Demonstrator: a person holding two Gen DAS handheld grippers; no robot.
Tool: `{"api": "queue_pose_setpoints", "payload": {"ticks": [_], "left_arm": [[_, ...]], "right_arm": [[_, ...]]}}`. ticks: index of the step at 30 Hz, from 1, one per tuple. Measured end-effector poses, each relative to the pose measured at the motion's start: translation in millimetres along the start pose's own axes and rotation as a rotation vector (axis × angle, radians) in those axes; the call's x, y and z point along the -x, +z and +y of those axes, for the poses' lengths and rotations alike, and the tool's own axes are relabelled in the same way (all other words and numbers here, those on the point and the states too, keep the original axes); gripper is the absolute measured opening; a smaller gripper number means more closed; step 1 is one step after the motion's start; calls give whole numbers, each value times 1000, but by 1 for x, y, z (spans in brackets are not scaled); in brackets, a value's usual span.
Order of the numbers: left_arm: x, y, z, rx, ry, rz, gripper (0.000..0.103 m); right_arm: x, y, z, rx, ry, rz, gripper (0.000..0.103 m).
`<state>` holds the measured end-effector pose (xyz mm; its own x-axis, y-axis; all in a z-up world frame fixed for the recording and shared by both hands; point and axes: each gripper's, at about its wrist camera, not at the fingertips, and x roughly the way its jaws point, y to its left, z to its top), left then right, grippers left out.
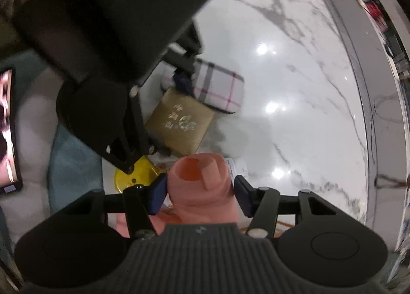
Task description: Organize rigid objects
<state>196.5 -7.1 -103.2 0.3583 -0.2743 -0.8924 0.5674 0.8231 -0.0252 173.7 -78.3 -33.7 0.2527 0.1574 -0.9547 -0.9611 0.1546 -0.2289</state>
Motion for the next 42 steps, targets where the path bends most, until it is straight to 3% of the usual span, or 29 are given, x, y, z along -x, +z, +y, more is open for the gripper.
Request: {"api": "queue_pose_setpoints", "payload": {"ticks": [7,10,27,36,42], "left_arm": [[0,2,1,12,4,2,68],[-2,2,1,15,10,-12,70],[0,1,-2,66,44,-44,67],[58,8,-15,68,56,-179,67],[101,31,-54,-21,54,-262,67]], "right_arm": [[9,-16,-29,-309,91,-107,55],[2,-27,-37,-406,121,-102,55],[-7,-41,-30,-483,73,-155,56],[55,-59,-38,-548,20,-306,56],[106,-96,-40,-611,-65,-371,56]]}}
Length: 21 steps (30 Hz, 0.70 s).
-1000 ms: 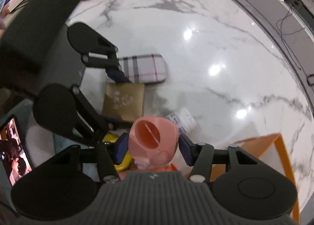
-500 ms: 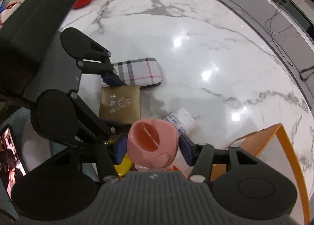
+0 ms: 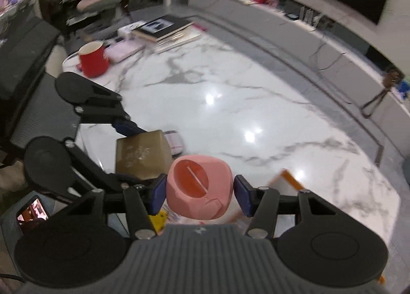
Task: Organize rigid objects
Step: 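Carry the gold box to the orange box while right tool carries pink cup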
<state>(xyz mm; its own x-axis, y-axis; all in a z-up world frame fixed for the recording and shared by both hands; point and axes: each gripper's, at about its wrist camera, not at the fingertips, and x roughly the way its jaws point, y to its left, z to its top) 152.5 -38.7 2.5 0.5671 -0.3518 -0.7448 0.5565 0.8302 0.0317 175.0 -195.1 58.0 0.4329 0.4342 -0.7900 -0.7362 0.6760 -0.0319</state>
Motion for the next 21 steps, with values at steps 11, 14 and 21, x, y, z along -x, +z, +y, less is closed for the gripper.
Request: {"api": "queue_pose_setpoints", "payload": {"ticks": [11,14,21], "left_arm": [[-19,55,-102,-346,-61,3,67],[-40,57,-119,-411,-99,45,67],[-102,58,-140,-554,-138,179,67]], "right_arm": [[50,-82,-50,-156,-95,20,56],[51,-105,-63,-201,-104,39,56],[39,-135,-85,-253,-94,52,56]]}}
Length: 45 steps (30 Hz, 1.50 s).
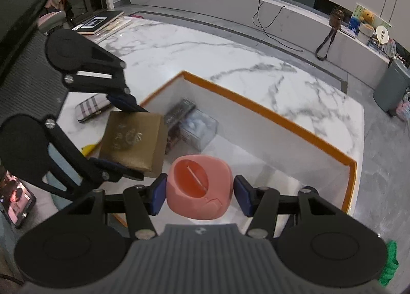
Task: Organize rigid objects
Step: 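Carry the gold box to the orange box while right tool carries pink cup, then lower the gold box into the orange box while right tool releases pink cup inside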
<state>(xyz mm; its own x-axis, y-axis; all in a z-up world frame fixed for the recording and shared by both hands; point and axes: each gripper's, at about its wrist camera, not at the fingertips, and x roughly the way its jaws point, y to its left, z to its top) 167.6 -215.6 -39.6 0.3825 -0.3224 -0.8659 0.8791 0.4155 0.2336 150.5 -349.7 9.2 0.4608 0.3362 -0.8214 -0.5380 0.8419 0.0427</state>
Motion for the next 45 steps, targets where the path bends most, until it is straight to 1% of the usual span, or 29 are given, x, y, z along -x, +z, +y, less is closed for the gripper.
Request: {"api": "queue_pose_setpoints", "payload": {"ticks": [3,7,11,14,18,24,25,27,31,37,39,41,43,45], "left_arm": [[-19,1,0,-53,-29,29,67],[-42,8,1,-143,-47,52,67],[-61,16,0,-252,-55,51,67],[-80,20,4,-311,-44,57,67],[-96,21,12,-350,-35,50,67],[-110,22,16,-411,-10,43,68],[-112,22,17,-415,-5,43,71],[-114,24,17,-419,2,42,72],[-114,18,16,-447,50,23,79],[-105,14,17,-422,84,27,81],[-98,13,20,-411,62,23,81],[-95,13,23,-380,24,36,75],[-96,15,28,-322,11,46,63],[-95,17,33,-265,-15,33,56]], "right_arm": [[-11,-4,-11,4,8,18,56],[-29,-3,-24,7,12,30,56],[-42,2,-32,24,13,35,56],[-51,4,-38,53,13,44,56],[-62,7,-45,76,10,53,56],[-77,13,-56,61,22,56,56],[-79,13,-58,59,22,53,56],[-82,15,-60,44,9,51,56],[-84,16,-66,-27,12,48,56],[-89,17,-77,-152,-14,42,56],[-90,17,-78,-181,-11,44,56],[-89,15,-76,-186,-11,45,56],[-87,14,-75,-189,-8,42,56],[-90,16,-80,-194,-4,40,56]]}}
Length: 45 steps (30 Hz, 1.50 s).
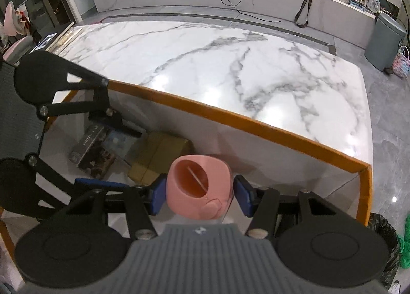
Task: Organize rigid objects
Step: 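Lower the gold box into the orange box while right tool releases pink cup inside, then withdraw both tools from the orange box back toward the remaining items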
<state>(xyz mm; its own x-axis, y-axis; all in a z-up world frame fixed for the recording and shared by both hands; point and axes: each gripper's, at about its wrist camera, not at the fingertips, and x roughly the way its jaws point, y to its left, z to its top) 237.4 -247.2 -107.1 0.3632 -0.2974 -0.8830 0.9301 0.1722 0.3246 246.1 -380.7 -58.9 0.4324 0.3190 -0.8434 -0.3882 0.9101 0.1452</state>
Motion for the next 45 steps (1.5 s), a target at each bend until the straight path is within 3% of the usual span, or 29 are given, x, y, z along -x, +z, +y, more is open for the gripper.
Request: {"api": "queue_pose_setpoints", "payload": {"ticks": [4,11,25,31,35,38,41,45], "left_arm": [[4,3,6,96,-41,-23,53],[5,-2,9,99,27,16,54],[10,-6,0,127,78,-5,54],[19,-11,-2,156,65,-19,54],[27,-15,-6,150,75,-22,54],[34,-16,-8,156,80,-21,54],[41,-19,-10,166,95,-26,54],[49,-24,-13,179,110,-30,54]], "right_arm": [[-1,2,-2,-25,7,5,56],[-13,2,-3,-167,48,9,56],[-27,8,-2,-279,25,-22,58],[-12,3,4,-194,53,-23,59],[-3,-6,13,-92,26,-2,59],[-8,-11,18,-48,1,33,52],[-14,-14,22,-35,-22,53,35],[-21,-11,24,-54,-59,52,32]]}}
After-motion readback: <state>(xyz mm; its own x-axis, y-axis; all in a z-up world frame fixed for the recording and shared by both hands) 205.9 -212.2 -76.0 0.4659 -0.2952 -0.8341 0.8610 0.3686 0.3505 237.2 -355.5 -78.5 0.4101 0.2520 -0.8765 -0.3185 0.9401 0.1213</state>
